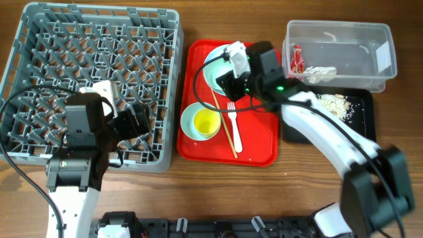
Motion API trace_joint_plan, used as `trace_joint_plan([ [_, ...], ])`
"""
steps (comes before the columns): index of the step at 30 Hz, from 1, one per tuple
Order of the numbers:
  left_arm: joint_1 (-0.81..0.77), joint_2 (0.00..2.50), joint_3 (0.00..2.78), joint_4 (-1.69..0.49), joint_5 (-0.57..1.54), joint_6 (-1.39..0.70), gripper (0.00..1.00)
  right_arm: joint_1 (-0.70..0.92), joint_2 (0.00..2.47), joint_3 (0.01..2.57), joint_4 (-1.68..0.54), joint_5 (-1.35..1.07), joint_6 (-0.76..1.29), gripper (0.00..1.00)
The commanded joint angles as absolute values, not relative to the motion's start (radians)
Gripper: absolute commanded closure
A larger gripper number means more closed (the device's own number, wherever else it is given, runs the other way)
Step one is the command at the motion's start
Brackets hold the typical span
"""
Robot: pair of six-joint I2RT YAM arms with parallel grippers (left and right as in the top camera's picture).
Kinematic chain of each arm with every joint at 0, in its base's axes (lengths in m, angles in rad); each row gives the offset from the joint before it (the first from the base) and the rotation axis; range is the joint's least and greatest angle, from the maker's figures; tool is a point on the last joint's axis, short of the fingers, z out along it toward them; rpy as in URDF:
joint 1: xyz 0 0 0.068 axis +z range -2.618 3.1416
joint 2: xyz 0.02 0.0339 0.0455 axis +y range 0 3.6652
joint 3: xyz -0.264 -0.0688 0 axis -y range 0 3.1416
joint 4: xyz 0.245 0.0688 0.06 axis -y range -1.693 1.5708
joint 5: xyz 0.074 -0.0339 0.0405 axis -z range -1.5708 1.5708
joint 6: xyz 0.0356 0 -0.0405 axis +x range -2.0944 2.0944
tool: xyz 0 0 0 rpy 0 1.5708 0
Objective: Sort waste into correct bins and load items into the dishwasher rack
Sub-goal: 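Place the green bowl onto the white plate, then grasp the yellow cup, then lift the yellow cup with the right gripper toward the left gripper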
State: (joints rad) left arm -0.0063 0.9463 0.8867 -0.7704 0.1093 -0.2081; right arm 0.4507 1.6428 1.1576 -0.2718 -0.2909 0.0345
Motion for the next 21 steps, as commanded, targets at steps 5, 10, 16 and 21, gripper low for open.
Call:
trace_joint_plan([
  [5, -0.002, 0.949, 0.907, -0.768, 0.104, -0.218, 0.0, 0.462, 1.56, 1.184, -0.518, -0.349, 0.15, 0.55],
  [10, -0.002, 0.949, 0.907, -0.768, 0.103, -0.218, 0.0, 0.5, 1.625, 1.169, -0.664, -0.35, 0.194, 0.51],
  [16, -0.002, 0.949, 0.907, -0.772, 0.104, -0.218, 0.0, 0.567, 1.702, 1.169, -0.694, -0.349, 0.213, 0.49],
  [21, -0.002, 0.949, 0.907, -0.772, 0.103, -0.218, 0.0, 0.586, 1.758, 1.169, -0.693, -0.308, 0.301, 0.55],
])
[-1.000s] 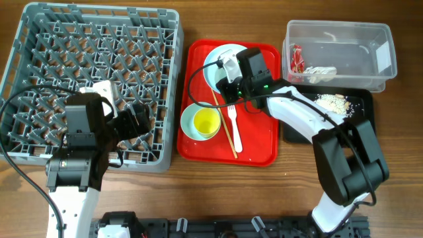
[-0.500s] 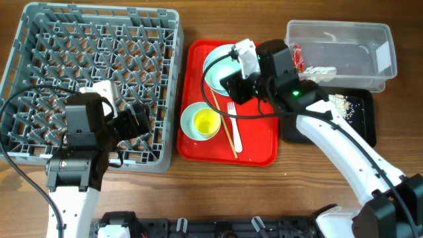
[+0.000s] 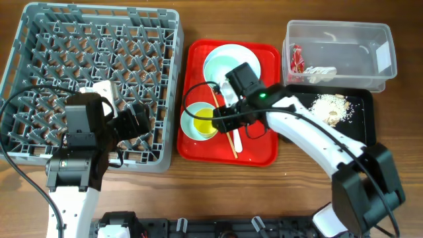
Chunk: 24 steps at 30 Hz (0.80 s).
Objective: Sort waste into correct bins and load items into the dishwasher rack
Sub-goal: 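Lift the yellow cup with the right gripper toward the left gripper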
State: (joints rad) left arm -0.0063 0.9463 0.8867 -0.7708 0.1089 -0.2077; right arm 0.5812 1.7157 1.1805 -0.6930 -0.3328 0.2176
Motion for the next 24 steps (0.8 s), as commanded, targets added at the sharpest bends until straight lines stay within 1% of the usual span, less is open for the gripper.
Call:
trace_joint_plan([
  [1, -0.002, 0.949, 0.907, -0.772, 0.104, -0.218, 0.0, 0.586, 1.767, 1.169, -0.691, -0.285, 0.324, 0.58],
  [3, -0.002, 0.95, 0.907, -0.773, 0.104, -0.218, 0.0, 0.586, 1.782, 1.169, -0.685, -0.25, 0.356, 0.71],
  [5, -0.002, 0.95, 0.907, -0.772, 0.104, -0.218, 0.0, 0.586, 1.788, 1.169, -0.669, -0.244, 0.375, 0.79],
  [6, -0.002, 0.952, 0.907, -0.772, 0.104, -0.218, 0.0, 0.586, 1.788, 1.17, -0.651, -0.244, 0.378, 0.88],
  [7, -0.002, 0.952, 0.907, -0.772, 0.104, -0.218, 0.0, 0.586, 1.787, 1.172, -0.643, -0.245, 0.385, 0.93],
  [8, -0.002, 0.952, 0.907, -0.773, 0.104, -0.218, 0.0, 0.586, 1.786, 1.177, -0.641, -0.244, 0.397, 0.96],
  [17, -0.002, 0.952, 0.907, -0.767, 0.113, -0.218, 0.0, 0.537, 1.645, 1.303, -0.667, -0.248, 0.385, 0.96],
  [20, -0.003, 0.954, 0.907, -0.74, 0.225, -0.218, 0.0, 0.503, 1.601, 1.317, -0.663, -0.274, 0.386, 0.96],
  [24, -0.003, 0.979, 0.907, -0.664, 0.438, -0.248, 0.0, 0.467, 1.589, 1.317, -0.654, -0.401, 0.392, 0.96],
])
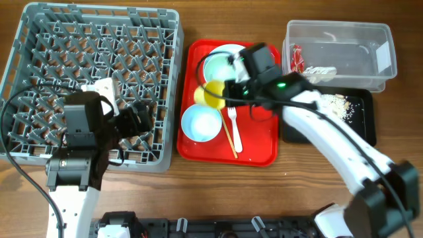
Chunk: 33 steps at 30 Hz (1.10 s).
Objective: Sort waste into correct bins and load items into the dishwasher rack
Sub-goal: 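Lift the yellow cup with the right gripper toward the left gripper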
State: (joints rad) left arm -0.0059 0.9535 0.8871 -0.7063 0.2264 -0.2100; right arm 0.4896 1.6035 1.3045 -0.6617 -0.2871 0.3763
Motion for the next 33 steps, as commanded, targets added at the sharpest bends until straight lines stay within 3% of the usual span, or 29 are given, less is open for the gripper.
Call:
trace_joint_plan([
  [1, -0.003, 0.991, 0.907, -0.642, 0.467, -0.283, 0.0, 0.459, 1.59, 1.317, -0.647, -0.44, 0.392, 0.96],
  [14, -0.002, 1.172, 0.907, -0.26, 1.004, -0.357, 0.0, 0.403, 1.591, 1.317, -0.466, -0.998, 0.424, 0.95],
  [20, -0.002, 1.178, 0.907, -0.126, 1.174, -0.356, 0.0, 0.378, 1.591, 1.316, -0.416, -1.135, 0.475, 0.96],
  [28, -0.002, 1.178, 0.907, -0.003, 1.415, -0.356, 0.08, 0.374, 1.591, 1.316, -0.308, -1.214, 0.588, 0.96],
  [33, -0.002, 1.178, 0.907, 0.001, 1.425, -0.356, 0.18, 0.369, 1.591, 1.317, -0.292, -1.214, 0.607, 0.96],
])
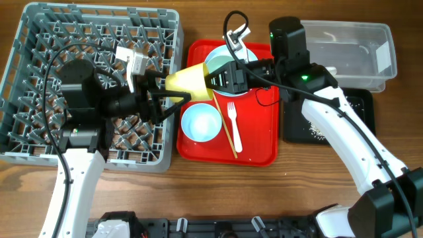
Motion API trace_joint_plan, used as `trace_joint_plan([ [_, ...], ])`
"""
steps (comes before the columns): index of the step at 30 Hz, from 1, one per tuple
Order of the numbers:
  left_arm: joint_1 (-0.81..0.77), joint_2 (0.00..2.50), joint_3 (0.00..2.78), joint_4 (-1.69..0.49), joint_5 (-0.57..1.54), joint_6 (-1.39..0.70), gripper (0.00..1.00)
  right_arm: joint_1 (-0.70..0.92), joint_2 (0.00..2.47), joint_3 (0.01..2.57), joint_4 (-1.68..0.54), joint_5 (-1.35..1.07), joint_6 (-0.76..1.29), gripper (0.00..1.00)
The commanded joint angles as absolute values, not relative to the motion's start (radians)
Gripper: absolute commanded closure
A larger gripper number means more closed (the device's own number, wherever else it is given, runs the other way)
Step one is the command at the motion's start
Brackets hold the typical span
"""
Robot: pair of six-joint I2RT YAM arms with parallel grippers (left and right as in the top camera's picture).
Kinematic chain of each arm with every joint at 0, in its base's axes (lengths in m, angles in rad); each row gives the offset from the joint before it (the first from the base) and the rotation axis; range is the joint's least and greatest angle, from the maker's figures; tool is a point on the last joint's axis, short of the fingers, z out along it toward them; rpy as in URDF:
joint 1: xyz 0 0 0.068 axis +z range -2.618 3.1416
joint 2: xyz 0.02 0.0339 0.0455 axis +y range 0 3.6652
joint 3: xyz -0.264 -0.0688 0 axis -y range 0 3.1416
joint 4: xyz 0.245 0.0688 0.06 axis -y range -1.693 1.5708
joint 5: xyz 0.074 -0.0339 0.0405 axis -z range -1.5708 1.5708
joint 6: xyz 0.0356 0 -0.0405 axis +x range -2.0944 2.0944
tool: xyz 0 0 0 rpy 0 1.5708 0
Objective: Sort waste into correct bins and load items into the dishwasher rack
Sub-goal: 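Lift the yellow cup with the right gripper toward the left gripper, then grasp the yellow cup with the left gripper and release the right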
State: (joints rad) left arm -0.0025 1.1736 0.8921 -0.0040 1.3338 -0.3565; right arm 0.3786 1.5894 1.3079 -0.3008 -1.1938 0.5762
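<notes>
A yellow cup (185, 80) lies on its side in the air over the gap between the grey dishwasher rack (99, 9) and the red tray (261, 135). My right gripper (210, 79) is shut on its rim end. My left gripper (170, 103) reaches in from over the rack, its fingers open just below and beside the cup. On the tray are a light blue bowl (200, 123), a pale plate (223, 61) partly under the right arm, a white fork (234, 125) and a wooden chopstick (223, 122).
A clear plastic bin (350, 43) holding wrappers stands at the back right. In front of it a black tray (330, 116) with crumbs is partly covered by the right arm. Cables loop over the rack and the tray.
The right gripper carried the yellow cup left to the tray's left edge and tipped it sideways. The left arm left the rack's front and now reaches its open gripper to the cup.
The yellow cup sat in the blue bowl while the right gripper hovered over the plate. Then the gripper was down at the cup, then held it clear of the bowl. Now the cup hangs sideways between both grippers, the left having come across the rack.
</notes>
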Motion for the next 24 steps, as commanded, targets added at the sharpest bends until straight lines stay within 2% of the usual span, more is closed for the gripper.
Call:
trace_joint_plan([
  [1, -0.001, 1.178, 0.907, 0.001, 1.425, -0.356, 0.19, 0.366, 1.591, 1.316, -0.292, -1.214, 0.611, 0.96],
  [11, -0.001, 1.178, 0.907, 0.051, 1.441, -0.356, 0.2, 0.344, 1.591, 1.316, -0.3, -1.237, 0.629, 0.96],
  [17, -0.001, 1.178, 0.907, 0.068, 1.451, -0.356, 0.27, 0.344, 1.591, 1.316, -0.326, -1.236, 0.635, 0.96],
  [24, -0.002, 1.178, 0.907, 0.095, 1.451, -0.356, 0.27, 0.344, 1.591, 1.316, -0.361, -1.237, 0.629, 0.96],
])
